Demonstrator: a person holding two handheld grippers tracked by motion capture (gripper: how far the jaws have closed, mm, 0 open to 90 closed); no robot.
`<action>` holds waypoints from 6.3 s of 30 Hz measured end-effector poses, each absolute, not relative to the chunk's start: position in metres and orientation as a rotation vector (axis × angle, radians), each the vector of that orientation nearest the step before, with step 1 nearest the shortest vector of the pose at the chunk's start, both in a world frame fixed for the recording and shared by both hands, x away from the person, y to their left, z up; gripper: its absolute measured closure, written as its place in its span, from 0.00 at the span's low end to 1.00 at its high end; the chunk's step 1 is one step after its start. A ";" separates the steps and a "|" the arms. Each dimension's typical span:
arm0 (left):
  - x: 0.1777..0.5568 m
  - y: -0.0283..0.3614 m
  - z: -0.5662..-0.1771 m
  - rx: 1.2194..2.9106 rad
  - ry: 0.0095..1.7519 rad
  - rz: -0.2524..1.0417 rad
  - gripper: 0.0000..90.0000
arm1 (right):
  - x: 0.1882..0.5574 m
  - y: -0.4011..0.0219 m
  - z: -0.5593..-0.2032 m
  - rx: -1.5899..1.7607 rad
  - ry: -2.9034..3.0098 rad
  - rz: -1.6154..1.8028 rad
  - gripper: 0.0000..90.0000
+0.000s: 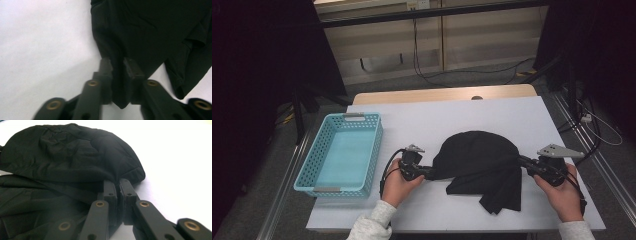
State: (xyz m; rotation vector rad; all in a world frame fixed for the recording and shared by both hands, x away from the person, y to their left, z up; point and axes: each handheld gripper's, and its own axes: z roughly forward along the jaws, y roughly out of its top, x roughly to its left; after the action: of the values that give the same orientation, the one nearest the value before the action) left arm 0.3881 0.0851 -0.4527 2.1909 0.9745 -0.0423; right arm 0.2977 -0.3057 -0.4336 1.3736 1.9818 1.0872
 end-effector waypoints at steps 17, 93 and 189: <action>0.390 0.097 -0.426 2.115 1.001 -0.080 0.96 | 0.297 -0.301 -0.428 1.344 1.963 1.130 0.96; 0.518 0.115 -0.339 1.778 1.169 0.149 0.90 | 0.447 -0.274 -0.361 1.479 1.683 1.223 0.64; 0.413 0.088 -0.440 2.114 0.873 0.107 0.20 | 0.313 -0.337 -0.446 1.519 1.902 0.940 1.00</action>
State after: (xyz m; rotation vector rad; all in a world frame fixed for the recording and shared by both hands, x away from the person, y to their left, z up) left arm 0.4129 0.0875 -0.4404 2.1141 0.8735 0.1068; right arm 0.3130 -0.3369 -0.4461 1.5186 1.9023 0.9399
